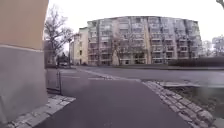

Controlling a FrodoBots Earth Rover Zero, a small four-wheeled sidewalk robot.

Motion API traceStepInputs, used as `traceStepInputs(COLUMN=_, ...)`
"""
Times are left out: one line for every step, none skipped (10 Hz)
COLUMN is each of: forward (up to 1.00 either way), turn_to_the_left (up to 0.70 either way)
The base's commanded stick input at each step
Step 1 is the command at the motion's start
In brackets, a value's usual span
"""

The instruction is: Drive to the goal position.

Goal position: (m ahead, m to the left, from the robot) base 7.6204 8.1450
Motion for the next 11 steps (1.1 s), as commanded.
traceStepInputs(forward=0.85, turn_to_the_left=0.0)
traceStepInputs(forward=0.85, turn_to_the_left=0.0)
traceStepInputs(forward=0.85, turn_to_the_left=0.0)
traceStepInputs(forward=0.85, turn_to_the_left=0.0)
traceStepInputs(forward=0.85, turn_to_the_left=0.0)
traceStepInputs(forward=0.85, turn_to_the_left=0.0)
traceStepInputs(forward=0.85, turn_to_the_left=0.0)
traceStepInputs(forward=0.85, turn_to_the_left=0.0)
traceStepInputs(forward=0.85, turn_to_the_left=0.0)
traceStepInputs(forward=0.85, turn_to_the_left=0.0)
traceStepInputs(forward=0.85, turn_to_the_left=0.0)
